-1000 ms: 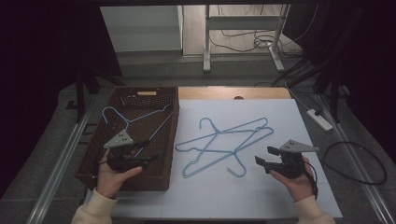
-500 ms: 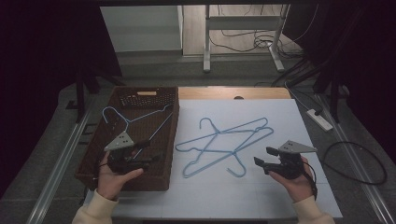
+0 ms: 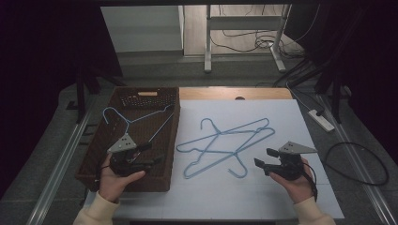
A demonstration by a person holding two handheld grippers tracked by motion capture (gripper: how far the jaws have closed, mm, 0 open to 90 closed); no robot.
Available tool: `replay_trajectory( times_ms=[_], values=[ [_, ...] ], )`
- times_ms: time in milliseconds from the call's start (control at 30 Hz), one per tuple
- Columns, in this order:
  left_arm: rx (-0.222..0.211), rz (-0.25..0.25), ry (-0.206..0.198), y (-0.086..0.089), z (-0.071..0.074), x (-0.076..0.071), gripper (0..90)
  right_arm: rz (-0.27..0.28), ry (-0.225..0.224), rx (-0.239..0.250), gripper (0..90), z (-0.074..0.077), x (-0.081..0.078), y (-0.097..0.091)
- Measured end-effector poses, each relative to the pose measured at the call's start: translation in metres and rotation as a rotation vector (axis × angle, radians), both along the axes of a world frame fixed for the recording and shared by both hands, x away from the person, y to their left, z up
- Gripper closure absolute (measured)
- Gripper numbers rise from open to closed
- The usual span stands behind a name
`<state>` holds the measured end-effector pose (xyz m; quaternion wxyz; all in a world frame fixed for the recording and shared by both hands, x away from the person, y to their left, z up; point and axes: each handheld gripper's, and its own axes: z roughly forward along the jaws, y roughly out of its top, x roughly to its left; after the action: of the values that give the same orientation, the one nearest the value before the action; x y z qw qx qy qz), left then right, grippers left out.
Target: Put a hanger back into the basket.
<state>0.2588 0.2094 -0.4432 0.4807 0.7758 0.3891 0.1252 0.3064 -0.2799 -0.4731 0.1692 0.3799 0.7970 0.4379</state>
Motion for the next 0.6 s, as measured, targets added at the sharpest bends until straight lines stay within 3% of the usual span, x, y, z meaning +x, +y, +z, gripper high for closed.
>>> replay_trajectory(
  times_ms=[333,600],
  values=[
    [-0.008,-0.04,-0.029,-0.011,0.009,-0.007,29.3,-0.019,0.007,-0.001,33.1,0.004,0.003,0.001],
    [-0.008,-0.024,-0.018,-0.008,0.007,-0.011,29.3,-0.008,0.011,-0.013,33.2,0.004,0.007,0.01]
  ],
)
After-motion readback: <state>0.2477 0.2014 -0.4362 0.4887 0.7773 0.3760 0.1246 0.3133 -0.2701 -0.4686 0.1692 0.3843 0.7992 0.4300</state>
